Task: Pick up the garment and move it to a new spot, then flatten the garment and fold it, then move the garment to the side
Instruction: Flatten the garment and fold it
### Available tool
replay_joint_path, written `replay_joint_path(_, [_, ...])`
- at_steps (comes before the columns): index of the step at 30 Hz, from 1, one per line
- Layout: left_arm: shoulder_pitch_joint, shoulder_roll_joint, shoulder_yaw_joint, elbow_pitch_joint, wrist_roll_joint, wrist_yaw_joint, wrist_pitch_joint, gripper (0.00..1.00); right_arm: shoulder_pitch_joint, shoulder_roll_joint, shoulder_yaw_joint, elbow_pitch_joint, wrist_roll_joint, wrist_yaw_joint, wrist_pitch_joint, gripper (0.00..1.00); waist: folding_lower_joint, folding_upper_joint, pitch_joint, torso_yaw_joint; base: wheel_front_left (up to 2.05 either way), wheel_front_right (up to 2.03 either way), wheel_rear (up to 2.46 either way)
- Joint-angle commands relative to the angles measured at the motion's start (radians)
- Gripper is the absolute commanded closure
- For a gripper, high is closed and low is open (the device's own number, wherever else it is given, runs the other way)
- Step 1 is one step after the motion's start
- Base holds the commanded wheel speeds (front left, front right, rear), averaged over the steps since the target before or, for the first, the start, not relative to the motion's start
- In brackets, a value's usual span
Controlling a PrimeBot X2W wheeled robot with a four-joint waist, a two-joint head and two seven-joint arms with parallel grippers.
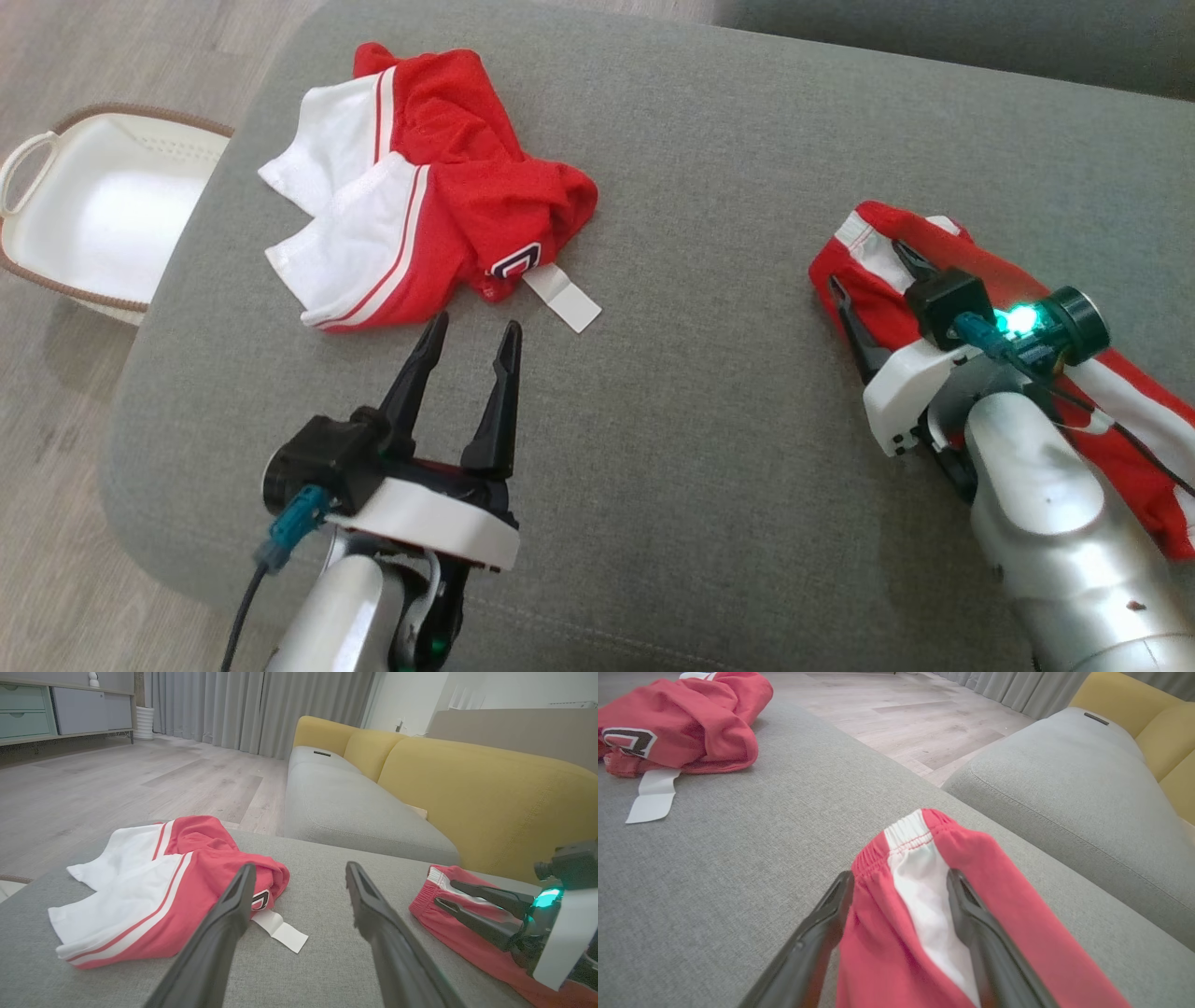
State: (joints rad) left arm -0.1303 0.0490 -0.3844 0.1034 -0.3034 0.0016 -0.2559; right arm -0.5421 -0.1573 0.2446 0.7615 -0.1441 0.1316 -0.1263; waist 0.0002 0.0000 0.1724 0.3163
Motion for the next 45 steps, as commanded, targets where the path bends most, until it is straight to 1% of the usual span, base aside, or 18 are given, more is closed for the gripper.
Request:
replay_joint_path(1, [-0.039,0.001,0.027,-0.029,-0.005,0.005,-0.006,0.00,-0.047,0.005,0.013,0.002,-0.015,-0.001,-0.018,0.00,-0.0002,0.0000,0.002,0.002,0.00,0.00,0.00])
replay_joint_path(2, [-0.038,0.001,0.027,-0.029,-0.005,0.006,-0.006,0.00,-0.055,0.011,0.009,0.020,-0.015,-0.001,-0.027,0.22,-0.0002,0.0000,0.002,0.002,0.00,0.00,0.00])
replay_joint_path(3, [-0.037,0.001,0.028,-0.028,-0.004,0.007,-0.006,0.00,-0.061,0.018,0.006,0.034,-0.014,-0.001,-0.042,1.00,-0.0002,0.0000,0.001,0.000,0.00,0.00,0.00])
replay_joint_path(7, [-0.035,0.001,0.031,-0.025,-0.002,0.008,-0.006,0.00,-0.074,0.047,0.033,0.082,0.002,-0.001,-0.086,1.00,-0.0002,0.0000,-0.008,-0.016,0.00,0.00,0.00])
replay_joint_path(8, [-0.034,0.001,0.033,-0.022,0.000,0.008,-0.006,0.00,-0.073,0.065,0.067,0.097,0.034,-0.001,-0.112,1.00,-0.0002,0.0000,-0.019,-0.034,0.00,0.00,0.00])
replay_joint_path(10, [-0.032,0.001,0.036,-0.020,0.003,0.007,-0.006,0.00,-0.064,0.078,0.103,0.093,0.068,-0.001,-0.123,1.00,-0.0002,0.0000,-0.028,-0.049,0.00,0.00,0.00])
replay_joint_path(12, [-0.028,0.001,0.039,-0.018,0.006,0.005,-0.006,0.00,-0.047,0.088,0.161,0.080,0.113,-0.001,-0.129,1.00,-0.0002,0.0000,-0.037,-0.065,0.00,0.00,0.00])
replay_joint_path(16, [-0.020,0.001,0.041,-0.014,0.009,0.002,-0.006,0.00,0.000,0.097,0.311,0.024,0.238,-0.001,-0.133,1.00,-0.0002,0.0000,-0.060,-0.095,0.00,0.00,0.00])
replay_joint_path(18, [-0.013,0.001,0.044,-0.012,0.011,0.001,-0.006,0.00,0.023,0.094,0.392,-0.011,0.305,-0.001,-0.134,1.00,-0.0002,0.0000,-0.071,-0.112,0.00,0.00,0.00])
replay_joint_path(21, [-0.003,0.001,0.046,-0.008,0.015,-0.003,-0.006,0.00,0.050,0.067,0.495,-0.059,0.397,-0.001,-0.119,1.00,-0.0002,0.0000,-0.085,-0.134,0.00,0.00,0.00])
replay_joint_path(23, [0.001,0.001,0.047,-0.006,0.017,-0.005,-0.006,0.00,0.058,0.044,0.541,-0.088,0.444,-0.001,-0.106,1.00,-0.0002,0.0000,-0.090,-0.147,0.00,0.00,0.00])
replay_joint_path(25, [0.003,0.001,0.048,-0.004,0.020,-0.006,-0.006,0.00,0.062,0.022,0.563,-0.104,0.477,-0.001,-0.099,1.00,-0.0002,0.0000,-0.094,-0.157,0.00,0.00,0.00])
replay_joint_path(26, [0.003,0.001,0.047,-0.002,0.021,-0.008,-0.006,0.00,0.061,0.014,0.566,-0.109,0.485,-0.001,-0.100,0.93,-0.0002,0.0000,-0.095,-0.160,0.00,0.00,0.00])
replay_joint_path(27, [0.003,0.001,0.047,-0.001,0.022,-0.008,-0.006,0.00,0.061,0.009,0.568,-0.111,0.489,-0.001,-0.100,0.00,-0.0002,0.0000,-0.097,-0.164,0.00,0.00,0.00])
replay_joint_path(31, [0.007,0.001,0.049,0.000,0.023,-0.009,-0.006,0.00,0.064,0.001,0.561,-0.117,0.503,-0.001,-0.104,0.00,-0.0002,0.0000,-0.103,-0.176,0.00,0.00,0.00])
replay_joint_path(37, [0.024,0.001,0.061,0.002,0.023,-0.012,-0.006,0.00,0.106,-0.022,0.479,-0.153,0.509,-0.001,-0.116,0.00,-0.0002,0.0000,-0.119,-0.197,0.00,0.00,0.00])
replay_joint_path(40, [0.027,0.001,0.066,0.003,0.021,-0.014,-0.006,0.00,0.155,-0.037,0.389,-0.192,0.508,-0.001,-0.123,0.00,-0.0002,0.0000,-0.127,-0.210,0.00,0.00,0.00])
replay_joint_path(45, [0.033,0.001,0.080,0.000,0.010,-0.015,-0.006,0.00,0.272,-0.031,0.177,-0.301,0.476,-0.001,-0.132,0.00,-0.0002,0.0000,-0.133,-0.239,0.00,0.00,0.00])
